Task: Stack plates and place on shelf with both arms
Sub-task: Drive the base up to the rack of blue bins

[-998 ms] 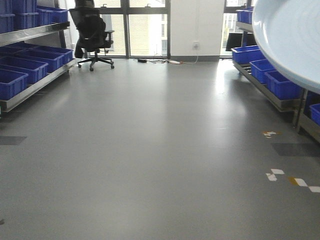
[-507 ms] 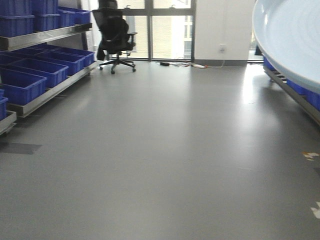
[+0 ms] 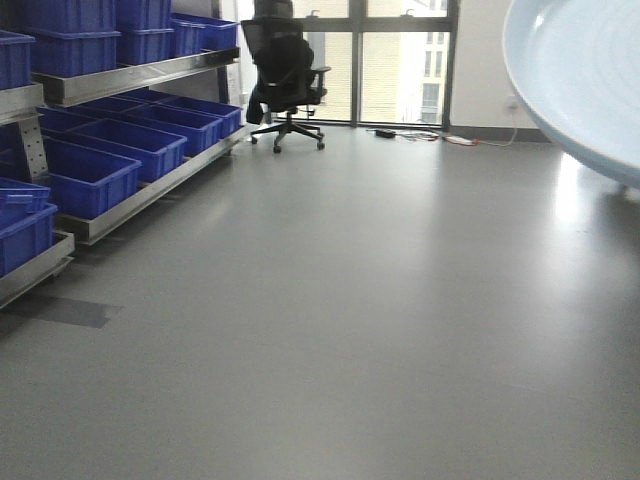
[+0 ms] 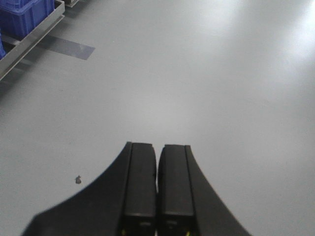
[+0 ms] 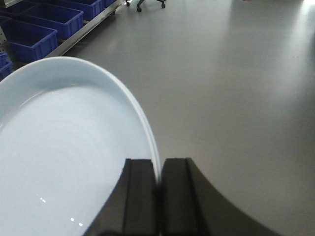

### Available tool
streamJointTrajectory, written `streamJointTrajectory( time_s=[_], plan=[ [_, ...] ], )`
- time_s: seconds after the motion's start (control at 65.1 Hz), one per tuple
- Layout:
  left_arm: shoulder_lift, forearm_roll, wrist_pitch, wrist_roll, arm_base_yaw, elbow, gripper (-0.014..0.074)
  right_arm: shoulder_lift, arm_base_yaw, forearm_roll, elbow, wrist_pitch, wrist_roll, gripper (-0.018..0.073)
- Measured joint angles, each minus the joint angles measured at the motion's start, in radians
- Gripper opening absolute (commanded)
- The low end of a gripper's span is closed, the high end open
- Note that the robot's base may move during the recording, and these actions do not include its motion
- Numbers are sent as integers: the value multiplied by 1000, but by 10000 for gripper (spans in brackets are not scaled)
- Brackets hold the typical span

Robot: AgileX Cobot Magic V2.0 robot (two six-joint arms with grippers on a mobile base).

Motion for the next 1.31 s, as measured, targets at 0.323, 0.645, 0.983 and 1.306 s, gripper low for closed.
streamJointTrajectory(
  time_s=[0.323, 0.645, 0.983, 1.306],
  plan=[
    [0, 0, 0, 0, 0, 0, 85, 0, 0, 0, 0, 0, 0, 57],
    [0, 0, 0, 0, 0, 0, 85, 0, 0, 0, 0, 0, 0, 57],
    [0, 0, 0, 0, 0, 0, 85, 0, 0, 0, 0, 0, 0, 57],
    [0, 0, 0, 0, 0, 0, 85, 0, 0, 0, 0, 0, 0, 57]
  ],
)
